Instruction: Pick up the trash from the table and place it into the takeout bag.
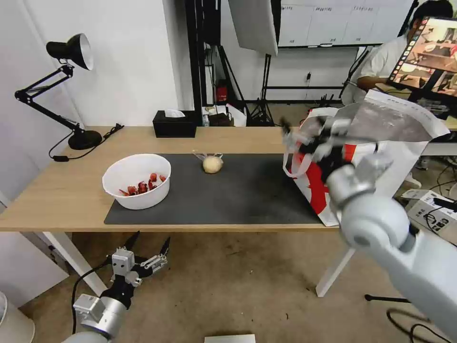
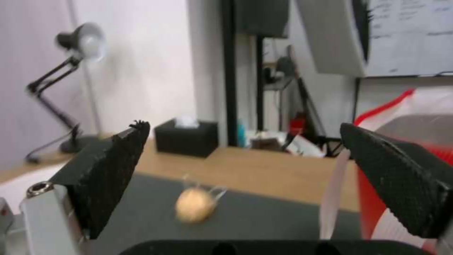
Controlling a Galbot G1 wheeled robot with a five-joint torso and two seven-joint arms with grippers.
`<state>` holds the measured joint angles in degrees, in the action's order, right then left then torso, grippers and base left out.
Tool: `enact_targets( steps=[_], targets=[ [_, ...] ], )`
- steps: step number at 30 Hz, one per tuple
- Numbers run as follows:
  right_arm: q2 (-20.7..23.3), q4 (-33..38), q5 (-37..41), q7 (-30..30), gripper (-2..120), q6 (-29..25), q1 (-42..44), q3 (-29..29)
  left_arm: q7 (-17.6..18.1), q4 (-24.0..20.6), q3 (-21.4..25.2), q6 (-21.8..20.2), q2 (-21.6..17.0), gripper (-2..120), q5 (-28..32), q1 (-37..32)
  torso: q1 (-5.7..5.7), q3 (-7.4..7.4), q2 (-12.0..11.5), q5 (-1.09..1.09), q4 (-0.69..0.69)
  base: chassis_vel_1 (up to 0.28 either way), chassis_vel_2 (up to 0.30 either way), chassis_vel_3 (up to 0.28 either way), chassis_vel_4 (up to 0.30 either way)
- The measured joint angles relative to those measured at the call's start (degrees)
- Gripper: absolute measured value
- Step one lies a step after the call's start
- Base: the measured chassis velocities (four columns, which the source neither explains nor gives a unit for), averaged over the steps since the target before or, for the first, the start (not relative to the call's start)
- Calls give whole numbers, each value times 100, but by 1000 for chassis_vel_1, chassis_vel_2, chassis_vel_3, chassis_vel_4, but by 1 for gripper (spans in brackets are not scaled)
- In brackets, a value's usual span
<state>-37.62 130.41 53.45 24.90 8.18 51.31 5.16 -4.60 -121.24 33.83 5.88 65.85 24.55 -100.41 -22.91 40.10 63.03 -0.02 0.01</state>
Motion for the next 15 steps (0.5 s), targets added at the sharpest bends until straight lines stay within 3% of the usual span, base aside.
enact_targets(
  steps=[9,12,15],
  targets=[
    [13,244,-737,-598,100,-268,1727,580,-43,28,-15,0,25,100,-20,20,0,0,0,2,-1,0,0,0,0],
    [-414,36,-1781,-864,100,-1076,2959,758,-55,91,-15,62,26,100,-38,16,0,0,0,3,-1,0,0,0,0],
    [-689,-153,-2251,-953,100,-1494,3479,779,-62,127,-21,98,34,100,-53,10,0,0,0,1,-1,0,0,0,0]
  ],
)
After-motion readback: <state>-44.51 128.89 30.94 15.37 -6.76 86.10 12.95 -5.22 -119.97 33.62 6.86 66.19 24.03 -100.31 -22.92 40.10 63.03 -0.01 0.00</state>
